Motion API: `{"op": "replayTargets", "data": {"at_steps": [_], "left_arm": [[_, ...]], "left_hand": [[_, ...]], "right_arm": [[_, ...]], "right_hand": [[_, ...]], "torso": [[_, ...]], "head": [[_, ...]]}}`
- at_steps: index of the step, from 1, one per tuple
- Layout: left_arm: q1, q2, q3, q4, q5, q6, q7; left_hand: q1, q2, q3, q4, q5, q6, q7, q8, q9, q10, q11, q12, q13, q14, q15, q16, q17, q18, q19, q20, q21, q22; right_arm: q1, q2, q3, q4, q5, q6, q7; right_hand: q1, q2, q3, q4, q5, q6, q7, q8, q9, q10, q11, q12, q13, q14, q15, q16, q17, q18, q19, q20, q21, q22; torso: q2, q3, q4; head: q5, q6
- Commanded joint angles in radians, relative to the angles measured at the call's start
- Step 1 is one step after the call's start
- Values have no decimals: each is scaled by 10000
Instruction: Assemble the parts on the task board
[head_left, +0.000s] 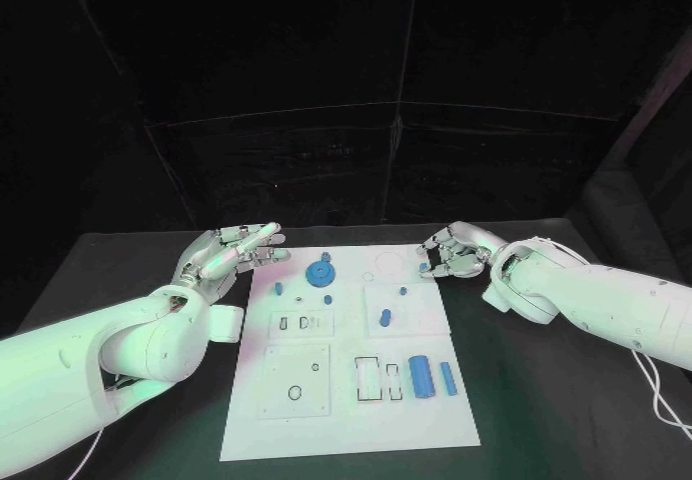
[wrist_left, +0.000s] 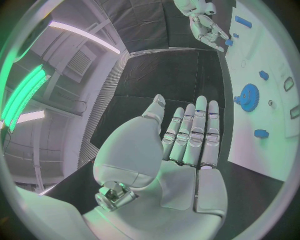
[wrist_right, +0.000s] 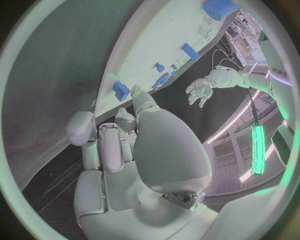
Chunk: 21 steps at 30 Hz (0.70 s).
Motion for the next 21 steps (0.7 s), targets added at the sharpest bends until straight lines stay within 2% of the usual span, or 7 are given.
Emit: {"op": "replayTargets", "data": {"at_steps": [1, 11, 21], "left_arm": [[11, 9, 5, -1, -47, 143, 70], [9, 20, 3, -17, -47, 146, 56], [7, 23, 2, -23, -47, 148, 50]], "left_hand": [[101, -21, -8, -54, 32, 53, 154, -44, -4, 37, 16, -54, -6, 77, 7, -35, 10, 145, 52, -7, -38, -10], [98, -18, -5, -61, 30, 56, 155, -46, -5, 41, 16, -57, -6, 79, 5, -42, 11, 145, 54, -8, -42, -13], [98, -18, -5, -61, 30, 56, 155, -46, -5, 41, 16, -57, -6, 79, 5, -42, 11, 145, 54, -8, -42, -13]], "right_arm": [[1, 17, 4, -33, -131, 177, -53], [-11, 29, 4, -82, -158, 337, -11], [-16, 56, 4, -113, -160, 419, 25]], "right_hand": [[-29, -109, -47, 5, 40, -47, -2, -61, -9, -73, -19, -19, 4, 455, 60, -54, 1, 8, -77, 26, -67, -5], [-21, -42, -53, -12, 50, 24, -17, -11, 17, -38, -28, 27, 58, 456, 60, -55, 3, 7, -69, 34, -66, 5], [-17, 147, -92, -101, 47, 478, -106, 254, 84, 89, -105, 185, 232, 481, 5, -13, 92, -2, -13, -1, -36, 70]], "torso": [[2, 5, -3], [-6, 1, 10], [-5, -11, 5]], "head": [[-10, -16], [-24, -53], [-47, -79]]}}
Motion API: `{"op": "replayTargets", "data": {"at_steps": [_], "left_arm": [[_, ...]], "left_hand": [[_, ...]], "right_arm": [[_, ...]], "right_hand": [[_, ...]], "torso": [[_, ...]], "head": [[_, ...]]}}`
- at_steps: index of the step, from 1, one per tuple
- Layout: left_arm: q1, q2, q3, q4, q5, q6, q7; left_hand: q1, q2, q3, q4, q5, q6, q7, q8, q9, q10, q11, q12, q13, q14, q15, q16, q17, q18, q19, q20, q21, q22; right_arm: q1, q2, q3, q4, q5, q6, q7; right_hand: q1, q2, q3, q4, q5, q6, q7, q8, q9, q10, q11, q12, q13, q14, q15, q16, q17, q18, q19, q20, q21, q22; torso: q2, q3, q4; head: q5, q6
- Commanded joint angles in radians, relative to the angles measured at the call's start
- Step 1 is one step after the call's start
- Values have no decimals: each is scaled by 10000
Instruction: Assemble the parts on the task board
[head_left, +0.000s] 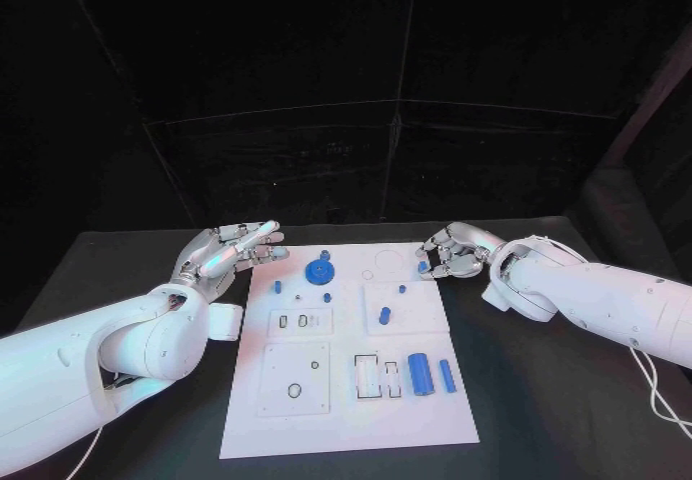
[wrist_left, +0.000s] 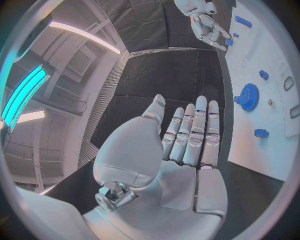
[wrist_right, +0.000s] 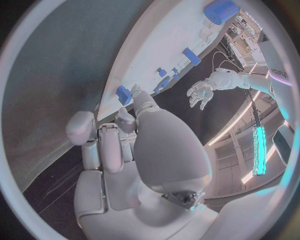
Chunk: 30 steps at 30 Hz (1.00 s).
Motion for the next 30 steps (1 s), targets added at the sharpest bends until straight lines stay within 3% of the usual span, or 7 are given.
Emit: {"op": "replayTargets", "data": {"at_steps": [1, 13, 30], "left_arm": [[10, 9, 5, 5, -46, 136, 52], [10, 5, 4, -3, -46, 136, 50], [10, 7, 3, -33, -46, 136, 29]], "left_hand": [[98, -18, -5, -61, 30, 56, 155, -47, -5, 41, 16, -57, -6, 79, 5, -43, 14, 145, 54, -8, -42, -15], [98, -18, -5, -61, 30, 56, 155, -47, -5, 41, 16, -57, -6, 79, 5, -43, 14, 145, 54, -8, -42, -15], [98, -10, 1, -75, 30, 59, 157, -52, -6, 43, 17, -63, -8, 81, 5, -55, 15, 145, 58, -8, -48, -21]], "right_arm": [[9, 17, 4, -11, -47, 153, 72], [0, 56, 4, -58, -47, 242, 40], [-10, 101, 4, -142, -95, 414, -73]], "right_hand": [[-15, 157, -36, -49, 44, 131, -16, 74, 21, 44, -53, 70, 64, 484, 0, -7, 36, -6, 30, -39, 7, 37], [1, 409, 20, -131, -113, 594, -111, 273, 30, 147, -144, 181, 191, 517, -76, 58, 159, -30, 119, -109, 72, 160], [3, 430, 33, -159, -138, 658, -124, 285, 17, 156, -157, 187, 200, 521, -91, 64, 172, -36, 140, -125, 88, 191]], "torso": [[0, -5, 2], [-2, -4, 2], [-1, 0, -1]], "head": [[-11, -14], [-20, -27], [-31, -69]]}}
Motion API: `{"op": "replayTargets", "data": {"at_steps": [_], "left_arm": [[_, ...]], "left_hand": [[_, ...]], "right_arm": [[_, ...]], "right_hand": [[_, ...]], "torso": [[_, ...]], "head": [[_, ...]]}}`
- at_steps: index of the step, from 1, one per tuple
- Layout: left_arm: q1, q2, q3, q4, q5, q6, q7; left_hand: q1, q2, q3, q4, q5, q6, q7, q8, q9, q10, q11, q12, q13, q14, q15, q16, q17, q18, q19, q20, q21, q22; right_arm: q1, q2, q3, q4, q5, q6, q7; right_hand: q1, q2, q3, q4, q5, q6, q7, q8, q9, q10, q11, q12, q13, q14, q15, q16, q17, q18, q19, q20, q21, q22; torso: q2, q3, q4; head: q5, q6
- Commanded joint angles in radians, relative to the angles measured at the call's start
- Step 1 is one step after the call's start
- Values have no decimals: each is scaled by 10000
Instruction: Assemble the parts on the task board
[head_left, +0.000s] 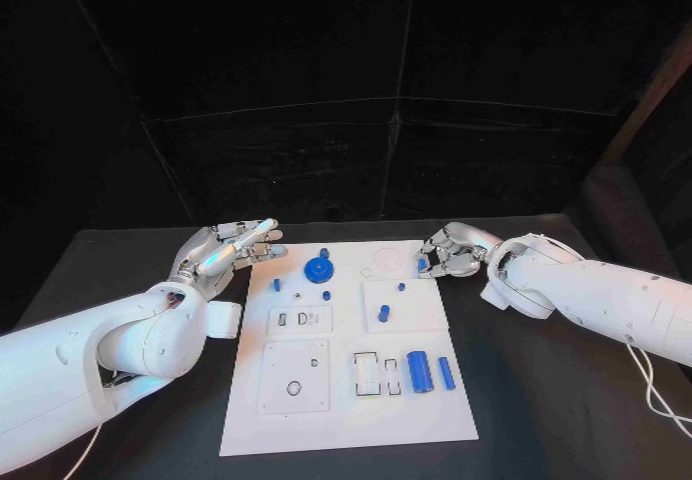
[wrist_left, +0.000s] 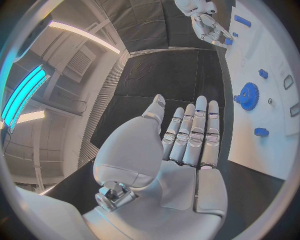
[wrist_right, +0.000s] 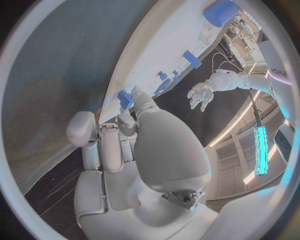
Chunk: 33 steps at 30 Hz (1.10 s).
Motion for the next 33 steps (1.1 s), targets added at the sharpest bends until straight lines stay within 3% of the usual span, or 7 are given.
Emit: {"op": "replayTargets", "data": {"at_steps": [1, 12, 23, 33], "left_arm": [[10, 8, 5, -1, -46, 130, 31], [10, 13, 4, -13, -46, 130, 21], [9, 12, 3, -21, -46, 132, 12], [9, 11, 1, -33, -46, 135, -5]], "left_hand": [[98, -10, 1, -75, 30, 59, 157, -52, -6, 43, 17, -63, -7, 82, 5, -56, 17, 144, 58, -8, -48, -9], [98, -10, 1, -75, 30, 59, 157, -52, -6, 43, 17, -63, -7, 82, 5, -56, 17, 144, 58, -8, -48, -9], [98, -10, 1, -75, 30, 59, 157, -52, -6, 43, 17, -63, -7, 82, 5, -56, 17, 144, 58, -8, -48, -9], [98, -10, 1, -75, 30, 59, 157, -52, -6, 43, 17, -63, -7, 82, 5, -56, 17, 144, 58, -8, -48, -9]], "right_arm": [[8, 12, 4, -12, -55, 156, -19], [-5, 21, 4, -88, -57, 166, -27], [-8, 44, 5, -100, 134, -346, 381], [-9, 66, 6, -3, 514, -959, 667]], "right_hand": [[-37, 99, -2, -71, -51, 73, 0, 53, -5, 32, -34, 30, 5, 521, -91, 64, 12, -37, 30, -15, 50, 9], [-24, 175, 43, -88, -40, 140, -14, 68, -14, 54, -49, 50, 32, 527, -102, 77, 37, -44, 52, -27, 67, 43], [91, 686, 497, -175, -242, 849, -230, 308, 16, 418, -225, 465, 560, 625, -237, 307, 453, -127, 325, -135, 289, 502], [123, 921, 902, -306, -273, 1242, -390, 415, 28, 701, -362, 781, 1018, 675, -355, 449, 699, -189, 503, -255, 458, 832]], "torso": [[2, -2, -4], [-2, -3, -1], [-1, 2, -5], [-6, 1, 6]], "head": [[-10, -17], [-23, -41], [-26, -56], [-29, -67]]}}
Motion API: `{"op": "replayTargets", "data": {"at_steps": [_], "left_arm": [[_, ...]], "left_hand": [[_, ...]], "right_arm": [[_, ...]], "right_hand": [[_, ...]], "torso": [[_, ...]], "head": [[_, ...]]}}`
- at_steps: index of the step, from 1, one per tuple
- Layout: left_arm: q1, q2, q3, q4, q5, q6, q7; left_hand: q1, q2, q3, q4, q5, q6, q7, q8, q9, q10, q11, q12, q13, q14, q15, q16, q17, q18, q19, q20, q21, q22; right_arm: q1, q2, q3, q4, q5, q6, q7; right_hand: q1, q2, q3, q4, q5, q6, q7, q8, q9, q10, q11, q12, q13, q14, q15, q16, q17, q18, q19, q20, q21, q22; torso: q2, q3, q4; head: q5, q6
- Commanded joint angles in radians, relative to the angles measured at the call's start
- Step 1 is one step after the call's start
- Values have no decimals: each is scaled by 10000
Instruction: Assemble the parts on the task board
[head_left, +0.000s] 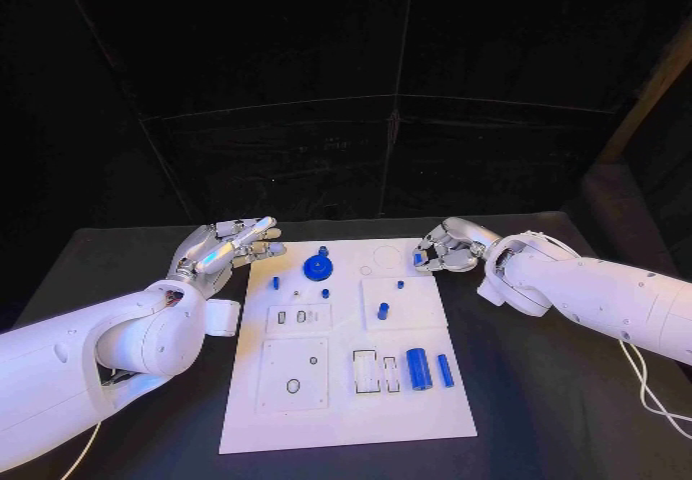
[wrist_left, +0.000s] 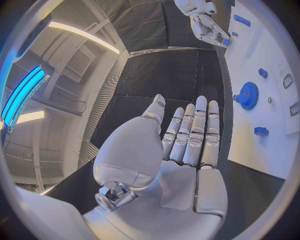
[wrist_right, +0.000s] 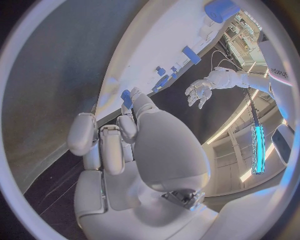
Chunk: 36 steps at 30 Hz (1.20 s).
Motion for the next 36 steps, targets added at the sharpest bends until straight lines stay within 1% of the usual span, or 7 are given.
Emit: {"op": "replayTargets", "data": {"at_steps": [1, 6, 13, 19, 26, 33, 36], "left_arm": [[10, 5, 4, 2, -46, 131, 21], [10, -12, 3, -3, -46, 121, 19], [11, -20, 2, -13, -46, 106, 21], [15, -9, 2, -6, -46, 84, 24], [18, 22, 3, -46, -46, 68, 26], [26, 46, 4, -92, -46, 57, 32], [29, 66, 4, -118, -46, 57, 26]], "left_hand": [[98, -10, 1, -75, 30, 59, 157, -52, -6, 43, 17, -63, -8, 82, 5, -56, 11, 145, 57, -8, -48, -12], [96, -7, 5, -89, 29, 59, 160, -59, -7, 43, 19, -71, -9, 84, 6, -69, 13, 144, 61, -9, -55, -18], [96, -7, 5, -89, 29, 59, 160, -59, -7, 43, 19, -71, -9, 84, 6, -69, 13, 144, 61, -9, -55, -18], [94, -4, 6, -91, 29, 61, 159, -60, -7, 45, 19, -72, -9, 84, 7, -72, 13, 144, 61, -9, -56, -19], [88, 0, 7, -91, 29, 65, 157, -59, -6, 49, 17, -72, -8, 85, 7, -77, 13, 144, 62, -8, -59, -21], [88, 0, 7, -91, 29, 65, 157, -59, -6, 49, 17, -72, -8, 85, 7, -77, 13, 144, 62, -8, -59, -21], [88, 0, 7, -91, 29, 65, 157, -59, -6, 49, 17, -72, -8, 85, 7, -77, 13, 144, 62, -8, -59, -21]], "right_arm": [[13, -21, 5, 72, 350, -689, 319], [16, -130, 7, 431, 686, -1069, 74], [28, -200, 10, 1914, 1078, -1489, -899], [77, 125, 14, 3089, 194, -1676, -2375], [99, 960, 10, 3389, -1470, -1113, -3498], [92, 1782, -1, 3270, -2519, -648, -4071], [84, 2110, -140, 3165, -2823, -417, -4259]], "right_hand": [[80, 279, 105, -6, -13, 307, -187, 63, 55, 117, -59, 69, 46, 662, -81, 53, 575, -192, 90, -27, 77, 34], [60, 301, 153, -11, 5, 314, -191, 57, 51, 128, -64, 76, 65, 664, -88, 62, 591, -194, 93, -36, 84, 42], [18, 324, 274, -50, -12, 303, -195, 27, 35, 135, -71, 72, 85, 665, -98, 70, 601, -194, 88, -53, 92, 43], [-31, 295, 330, -72, 26, 303, -188, 11, 28, 134, -67, 61, 86, 656, -99, 53, 566, -196, 90, -58, 100, 50], [-66, 264, 369, -86, 26, 318, -192, 9, 27, 74, -70, -35, -24, 642, -100, 19, 500, -191, 76, -61, 92, 26], [-141, 224, 411, -82, 6, 340, -196, 6, 25, 74, -72, -52, -26, 638, -102, 14, 495, -191, 73, -63, 92, 25], [-189, 207, 435, -72, -3, 339, -195, -3, 20, 74, -72, -60, -27, 635, -102, 10, 489, -190, 70, -64, 91, 22]], "torso": [[-5, -2, 12], [-16, -11, -3], [-15, -9, 1], [-15, -39, 25], [-43, -45, 60], [-40, -39, 29], [-39, -37, 33]], "head": [[5, 2], [44, 20], [155, 62], [260, -46], [482, -161], [742, -253], [805, -267]]}}
